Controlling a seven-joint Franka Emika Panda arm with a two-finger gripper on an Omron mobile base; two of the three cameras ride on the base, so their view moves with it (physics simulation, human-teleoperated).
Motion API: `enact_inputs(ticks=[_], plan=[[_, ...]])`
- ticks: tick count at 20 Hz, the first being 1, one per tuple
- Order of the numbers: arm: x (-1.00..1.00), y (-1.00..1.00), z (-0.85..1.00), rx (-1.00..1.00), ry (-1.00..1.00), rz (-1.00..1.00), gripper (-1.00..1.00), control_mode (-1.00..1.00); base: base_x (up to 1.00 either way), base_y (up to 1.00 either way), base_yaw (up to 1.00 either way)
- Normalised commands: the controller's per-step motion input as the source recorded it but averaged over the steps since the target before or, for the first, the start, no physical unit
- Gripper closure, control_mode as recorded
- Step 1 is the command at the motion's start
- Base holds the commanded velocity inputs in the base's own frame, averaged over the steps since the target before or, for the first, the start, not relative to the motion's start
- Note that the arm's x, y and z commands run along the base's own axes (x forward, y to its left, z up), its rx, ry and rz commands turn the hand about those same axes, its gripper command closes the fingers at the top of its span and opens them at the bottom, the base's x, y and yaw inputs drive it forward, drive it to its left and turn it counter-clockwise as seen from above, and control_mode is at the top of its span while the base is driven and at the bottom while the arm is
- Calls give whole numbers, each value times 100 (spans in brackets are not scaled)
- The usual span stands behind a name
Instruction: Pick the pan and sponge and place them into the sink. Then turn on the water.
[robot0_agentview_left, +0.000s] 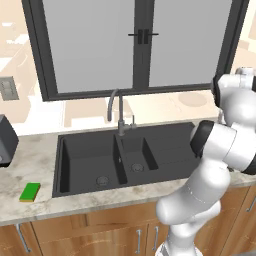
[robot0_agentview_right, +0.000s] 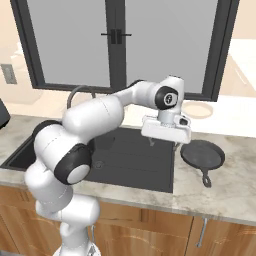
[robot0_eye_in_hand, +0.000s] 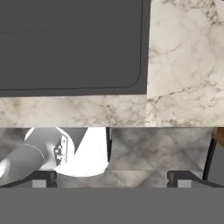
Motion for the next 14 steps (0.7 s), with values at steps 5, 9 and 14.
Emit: enact_inputs(ticks=[5,9,14], plan=[[9,-32,-20,3,0,0,-100,-100,0,0,0],[9,-33,-13,4,1,0,-100,-100,0,0,0],[14,-25,-5,3,1,1,-100,-100,0,0,0]])
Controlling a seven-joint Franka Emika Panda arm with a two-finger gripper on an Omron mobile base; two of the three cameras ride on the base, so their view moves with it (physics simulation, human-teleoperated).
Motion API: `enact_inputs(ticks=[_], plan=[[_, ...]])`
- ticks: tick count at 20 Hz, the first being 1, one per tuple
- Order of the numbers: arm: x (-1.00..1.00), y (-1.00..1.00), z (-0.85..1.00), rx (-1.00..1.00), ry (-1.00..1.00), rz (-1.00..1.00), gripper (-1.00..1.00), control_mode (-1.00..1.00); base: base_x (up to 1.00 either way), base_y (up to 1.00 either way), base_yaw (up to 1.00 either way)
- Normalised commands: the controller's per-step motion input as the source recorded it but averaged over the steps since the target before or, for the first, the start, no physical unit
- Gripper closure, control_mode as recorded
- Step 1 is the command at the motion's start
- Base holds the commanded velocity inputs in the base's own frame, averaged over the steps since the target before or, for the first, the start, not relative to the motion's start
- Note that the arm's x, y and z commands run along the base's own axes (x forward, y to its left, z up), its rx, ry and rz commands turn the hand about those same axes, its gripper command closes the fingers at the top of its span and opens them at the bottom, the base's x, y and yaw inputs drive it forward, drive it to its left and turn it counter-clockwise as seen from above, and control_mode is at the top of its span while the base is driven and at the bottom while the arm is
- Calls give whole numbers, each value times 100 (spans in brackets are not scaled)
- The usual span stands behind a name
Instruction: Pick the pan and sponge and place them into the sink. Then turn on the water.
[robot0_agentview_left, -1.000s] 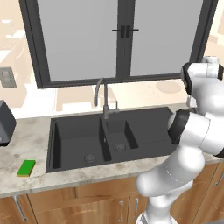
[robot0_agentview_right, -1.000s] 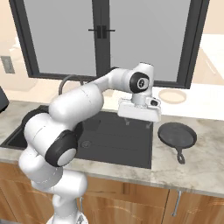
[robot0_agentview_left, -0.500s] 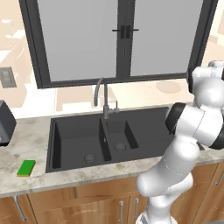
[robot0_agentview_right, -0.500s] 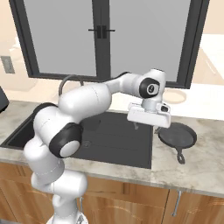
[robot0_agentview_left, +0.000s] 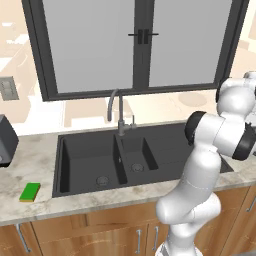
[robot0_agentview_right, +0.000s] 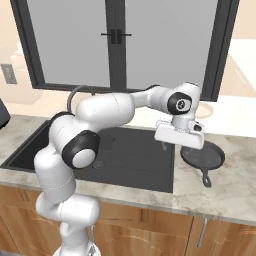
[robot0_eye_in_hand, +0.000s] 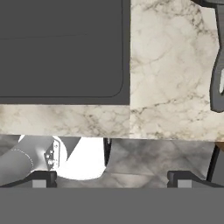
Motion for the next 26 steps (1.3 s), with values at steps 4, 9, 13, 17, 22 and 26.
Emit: enact_inputs(ticks=[4,9,13,17,22,26], plan=[[17,-24,-4,3,0,4,-100,-100,0,0,0],[16,-23,-4,2,0,4,-100,-100,0,0,0],[14,-19,-7,3,-1,6,-100,-100,0,0,0],[12,-18,-7,5,-4,7,-100,-100,0,0,0],[8,-15,-10,6,-5,7,-100,-100,0,0,0],[6,-11,-13,3,-4,7,-100,-100,0,0,0]])
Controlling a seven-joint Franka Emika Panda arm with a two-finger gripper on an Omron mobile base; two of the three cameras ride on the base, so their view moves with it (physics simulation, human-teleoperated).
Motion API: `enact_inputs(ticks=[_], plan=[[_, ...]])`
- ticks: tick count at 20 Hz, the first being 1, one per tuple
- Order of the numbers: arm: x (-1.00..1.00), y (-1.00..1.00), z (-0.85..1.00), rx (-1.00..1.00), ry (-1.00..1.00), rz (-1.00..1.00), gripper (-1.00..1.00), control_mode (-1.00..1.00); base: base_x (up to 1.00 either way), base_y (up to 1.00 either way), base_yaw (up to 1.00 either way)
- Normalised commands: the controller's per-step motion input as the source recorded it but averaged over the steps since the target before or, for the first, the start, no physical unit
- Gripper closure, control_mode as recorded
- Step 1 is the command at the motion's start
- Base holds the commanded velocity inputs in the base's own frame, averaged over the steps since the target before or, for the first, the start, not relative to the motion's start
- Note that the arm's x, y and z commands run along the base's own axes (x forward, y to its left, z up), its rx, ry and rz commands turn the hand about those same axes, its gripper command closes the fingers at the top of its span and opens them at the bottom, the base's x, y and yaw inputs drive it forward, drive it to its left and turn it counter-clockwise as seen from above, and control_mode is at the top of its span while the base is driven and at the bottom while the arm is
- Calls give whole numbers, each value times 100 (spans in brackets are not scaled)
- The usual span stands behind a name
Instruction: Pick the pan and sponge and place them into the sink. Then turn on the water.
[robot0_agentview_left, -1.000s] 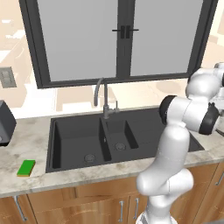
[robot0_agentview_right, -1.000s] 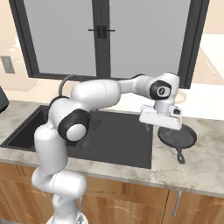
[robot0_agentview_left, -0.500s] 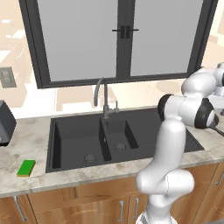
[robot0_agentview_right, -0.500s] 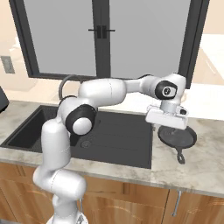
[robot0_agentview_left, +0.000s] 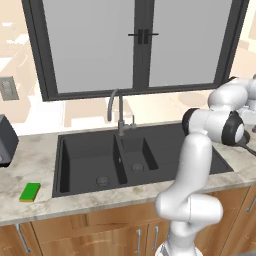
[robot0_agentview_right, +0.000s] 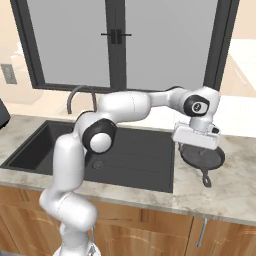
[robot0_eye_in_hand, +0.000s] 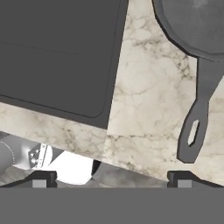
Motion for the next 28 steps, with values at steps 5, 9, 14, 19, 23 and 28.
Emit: enact_inputs(ticks=[5,9,14,19,23,28], plan=[[6,-10,-18,0,-3,7,-100,-100,0,0,0],[1,-12,-21,0,-9,7,-100,-100,0,0,0],[0,-14,-21,0,-9,7,-100,-100,0,0,0],[0,-11,-20,0,-9,6,-100,-100,0,0,0],[2,-5,-23,0,-7,3,-100,-100,0,0,0],[7,-12,-17,-1,-4,0,-100,-100,0,0,0]])
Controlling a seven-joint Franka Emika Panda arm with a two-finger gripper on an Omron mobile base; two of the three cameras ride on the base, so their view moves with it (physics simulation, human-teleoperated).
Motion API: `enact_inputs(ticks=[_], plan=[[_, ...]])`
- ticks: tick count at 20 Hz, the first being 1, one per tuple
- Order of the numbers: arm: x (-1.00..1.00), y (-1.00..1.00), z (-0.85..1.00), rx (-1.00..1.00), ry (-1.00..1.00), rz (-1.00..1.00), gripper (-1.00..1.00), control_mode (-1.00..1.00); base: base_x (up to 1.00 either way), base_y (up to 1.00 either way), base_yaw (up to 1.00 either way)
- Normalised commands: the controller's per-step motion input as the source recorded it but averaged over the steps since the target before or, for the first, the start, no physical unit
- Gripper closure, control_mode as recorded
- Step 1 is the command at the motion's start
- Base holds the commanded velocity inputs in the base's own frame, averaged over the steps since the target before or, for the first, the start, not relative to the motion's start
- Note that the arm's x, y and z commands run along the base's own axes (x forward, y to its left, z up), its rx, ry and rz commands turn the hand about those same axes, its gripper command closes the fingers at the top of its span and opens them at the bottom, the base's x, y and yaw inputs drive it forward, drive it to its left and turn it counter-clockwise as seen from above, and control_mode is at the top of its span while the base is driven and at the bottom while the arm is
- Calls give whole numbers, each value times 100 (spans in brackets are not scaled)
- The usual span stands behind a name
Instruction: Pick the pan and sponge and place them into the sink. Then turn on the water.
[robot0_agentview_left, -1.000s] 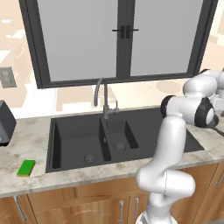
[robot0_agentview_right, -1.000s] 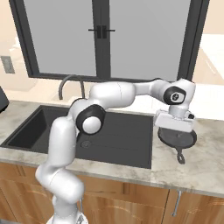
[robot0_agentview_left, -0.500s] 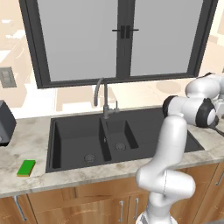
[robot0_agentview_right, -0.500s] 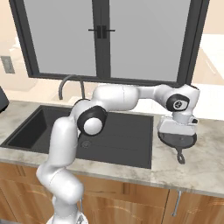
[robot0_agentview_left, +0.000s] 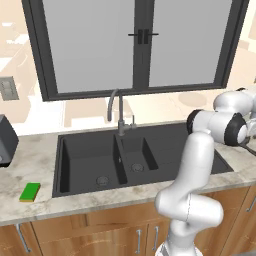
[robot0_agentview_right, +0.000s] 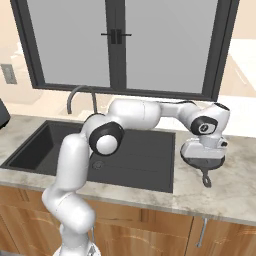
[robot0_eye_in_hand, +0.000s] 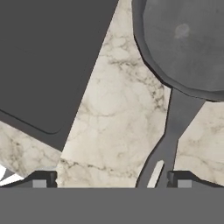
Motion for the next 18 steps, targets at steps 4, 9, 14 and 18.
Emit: enact_inputs(ticks=[4,9,14,18], plan=[[9,-13,-14,0,-2,0,-100,-100,0,0,0],[7,-13,-9,-1,-1,0,-100,-100,0,0,0],[3,-9,-10,-2,0,0,-100,-100,0,0,0],[0,-4,-16,-3,-1,-1,-100,-100,0,0,0]])
